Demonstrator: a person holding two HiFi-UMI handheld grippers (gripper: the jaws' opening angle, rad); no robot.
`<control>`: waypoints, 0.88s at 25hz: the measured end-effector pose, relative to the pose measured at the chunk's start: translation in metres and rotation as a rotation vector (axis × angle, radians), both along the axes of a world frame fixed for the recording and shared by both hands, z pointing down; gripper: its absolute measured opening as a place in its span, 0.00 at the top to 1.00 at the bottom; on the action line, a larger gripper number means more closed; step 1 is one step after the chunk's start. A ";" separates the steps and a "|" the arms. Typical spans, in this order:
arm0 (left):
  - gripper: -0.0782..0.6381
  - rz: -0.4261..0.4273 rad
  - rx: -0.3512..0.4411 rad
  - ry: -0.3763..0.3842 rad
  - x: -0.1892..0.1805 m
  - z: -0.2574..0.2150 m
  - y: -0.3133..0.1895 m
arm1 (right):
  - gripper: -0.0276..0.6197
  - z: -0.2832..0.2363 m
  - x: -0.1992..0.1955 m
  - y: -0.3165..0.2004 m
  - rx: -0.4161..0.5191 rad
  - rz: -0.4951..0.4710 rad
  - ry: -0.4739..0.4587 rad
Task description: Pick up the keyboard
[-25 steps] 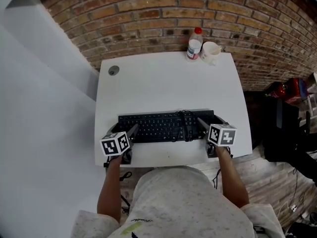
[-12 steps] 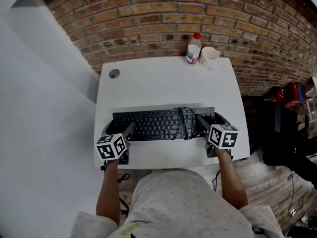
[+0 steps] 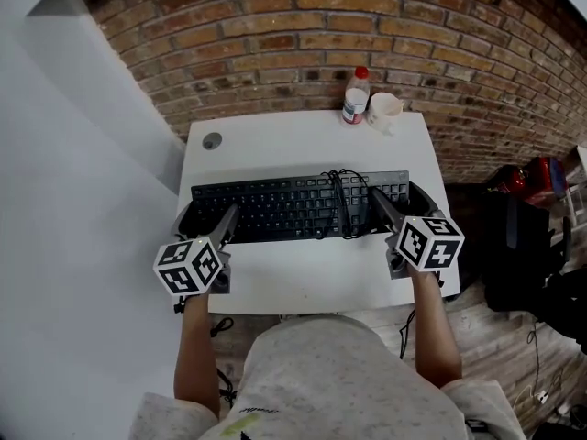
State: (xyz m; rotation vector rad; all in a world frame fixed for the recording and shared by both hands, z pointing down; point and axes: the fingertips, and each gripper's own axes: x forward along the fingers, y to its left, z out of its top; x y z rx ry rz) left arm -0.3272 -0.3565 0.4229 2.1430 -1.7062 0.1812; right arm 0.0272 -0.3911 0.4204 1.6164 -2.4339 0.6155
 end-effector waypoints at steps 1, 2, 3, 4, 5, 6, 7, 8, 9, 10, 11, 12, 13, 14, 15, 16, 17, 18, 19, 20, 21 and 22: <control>0.31 -0.003 0.019 0.000 0.000 -0.009 0.000 | 0.38 -0.009 -0.001 -0.001 0.017 -0.001 -0.001; 0.31 -0.005 0.038 -0.002 -0.001 -0.017 0.000 | 0.38 -0.017 -0.001 -0.002 0.034 -0.002 -0.004; 0.31 -0.007 0.056 -0.004 -0.001 -0.025 -0.001 | 0.38 -0.025 -0.001 -0.002 0.050 -0.004 -0.007; 0.31 -0.008 0.073 -0.006 -0.001 -0.033 -0.001 | 0.38 -0.032 -0.001 -0.003 0.065 -0.005 -0.012; 0.31 -0.009 0.090 -0.009 -0.001 -0.042 -0.001 | 0.38 -0.040 -0.002 -0.003 0.081 -0.007 -0.016; 0.31 -0.011 0.107 -0.012 -0.001 -0.051 -0.001 | 0.38 -0.048 -0.002 -0.004 0.097 -0.008 -0.020; 0.31 -0.013 0.121 -0.014 -0.002 -0.060 -0.001 | 0.38 -0.056 -0.003 -0.004 0.115 -0.009 -0.022; 0.31 -0.015 0.134 -0.013 -0.003 -0.068 0.000 | 0.38 -0.065 -0.003 -0.004 0.133 -0.009 -0.023; 0.31 -0.018 0.147 -0.010 -0.004 -0.076 0.000 | 0.38 -0.074 -0.004 -0.004 0.153 -0.009 -0.022; 0.31 -0.021 0.160 -0.008 -0.004 -0.083 0.001 | 0.38 -0.082 -0.005 -0.003 0.172 -0.010 -0.021; 0.31 -0.025 0.174 -0.007 -0.005 -0.090 0.002 | 0.38 -0.090 -0.006 -0.003 0.190 -0.012 -0.019; 0.31 -0.028 0.190 -0.006 -0.005 -0.096 0.004 | 0.38 -0.097 -0.007 -0.002 0.207 -0.014 -0.018; 0.31 -0.031 0.207 -0.008 -0.005 -0.102 0.006 | 0.38 -0.103 -0.007 -0.001 0.222 -0.016 -0.018; 0.31 -0.033 0.225 -0.010 -0.005 -0.107 0.008 | 0.38 -0.108 -0.007 0.001 0.235 -0.017 -0.019; 0.31 -0.035 0.243 -0.013 -0.006 -0.112 0.010 | 0.38 -0.112 -0.007 0.003 0.247 -0.017 -0.020; 0.31 -0.036 0.261 -0.016 -0.007 -0.117 0.011 | 0.38 -0.117 -0.008 0.005 0.259 -0.015 -0.023; 0.31 -0.037 0.277 -0.018 -0.007 -0.123 0.012 | 0.38 -0.122 -0.009 0.006 0.270 -0.014 -0.025; 0.31 -0.037 0.291 -0.018 -0.008 -0.128 0.013 | 0.38 -0.126 -0.010 0.007 0.281 -0.013 -0.026; 0.31 -0.037 0.302 -0.017 -0.009 -0.131 0.014 | 0.38 -0.130 -0.011 0.008 0.291 -0.012 -0.026; 0.31 -0.037 0.309 -0.015 -0.010 -0.132 0.015 | 0.38 -0.132 -0.011 0.009 0.299 -0.012 -0.025; 0.31 -0.037 0.313 -0.012 -0.010 -0.132 0.016 | 0.38 -0.133 -0.012 0.010 0.306 -0.011 -0.023; 0.31 -0.038 0.315 -0.010 -0.010 -0.131 0.016 | 0.38 -0.133 -0.012 0.010 0.310 -0.010 -0.021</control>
